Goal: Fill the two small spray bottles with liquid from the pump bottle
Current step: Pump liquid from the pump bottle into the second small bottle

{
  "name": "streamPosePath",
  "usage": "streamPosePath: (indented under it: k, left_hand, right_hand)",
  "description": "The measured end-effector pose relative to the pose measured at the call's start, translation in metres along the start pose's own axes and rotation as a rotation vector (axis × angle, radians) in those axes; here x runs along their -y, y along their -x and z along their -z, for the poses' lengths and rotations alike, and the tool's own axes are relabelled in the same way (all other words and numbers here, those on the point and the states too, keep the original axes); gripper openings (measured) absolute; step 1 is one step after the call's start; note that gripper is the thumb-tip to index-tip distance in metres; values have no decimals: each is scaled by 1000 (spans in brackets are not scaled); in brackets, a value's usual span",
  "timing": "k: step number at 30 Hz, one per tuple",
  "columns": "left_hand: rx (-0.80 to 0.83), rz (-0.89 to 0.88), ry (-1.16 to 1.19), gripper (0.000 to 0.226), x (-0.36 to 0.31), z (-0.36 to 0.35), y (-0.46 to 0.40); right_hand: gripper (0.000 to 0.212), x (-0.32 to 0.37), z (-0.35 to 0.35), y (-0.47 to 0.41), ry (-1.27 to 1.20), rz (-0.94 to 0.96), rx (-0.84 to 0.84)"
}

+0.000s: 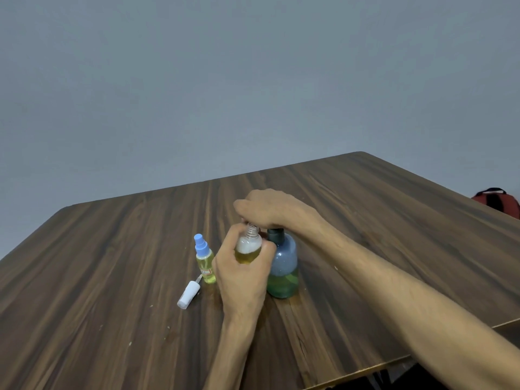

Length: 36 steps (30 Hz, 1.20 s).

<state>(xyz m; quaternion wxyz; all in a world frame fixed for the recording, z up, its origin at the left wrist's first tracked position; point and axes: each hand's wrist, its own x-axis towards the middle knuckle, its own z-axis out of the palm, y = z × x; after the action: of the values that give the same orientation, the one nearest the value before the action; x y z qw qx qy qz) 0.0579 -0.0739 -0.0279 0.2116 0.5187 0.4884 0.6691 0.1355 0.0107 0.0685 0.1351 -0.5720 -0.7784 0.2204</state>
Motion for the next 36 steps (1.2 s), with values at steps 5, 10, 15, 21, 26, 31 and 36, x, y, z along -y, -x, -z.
streamPosePath:
  k: [5, 10, 15, 21, 26, 31, 36]
  left_hand:
    - [-3, -14, 13, 27, 2, -1, -1]
    - [0, -12, 13, 25, 3, 0, -1]
    - [-7, -10, 12, 24, 4, 0, -2]
    - [1, -16, 17, 24, 6, -1, -2]
    - [1, -23, 10, 24, 8, 0, -2]
    - [4, -10, 21, 21, 7, -1, -1]
    - [-1, -16, 17, 23, 8, -1, -1]
  right_hand:
    - [48, -1, 1, -2, -26, 4, -34]
    - [39, 1, 2, 2, -2, 46, -78]
    - [48, -4, -3, -2, 0, 4, -3]
    - [45, -6, -2, -5, -11, 16, -33]
    - [47, -1, 1, -1, -20, 11, -59]
    - [49, 2, 1, 3, 18, 0, -4]
    - [50, -1, 0, -1, 26, 9, 5]
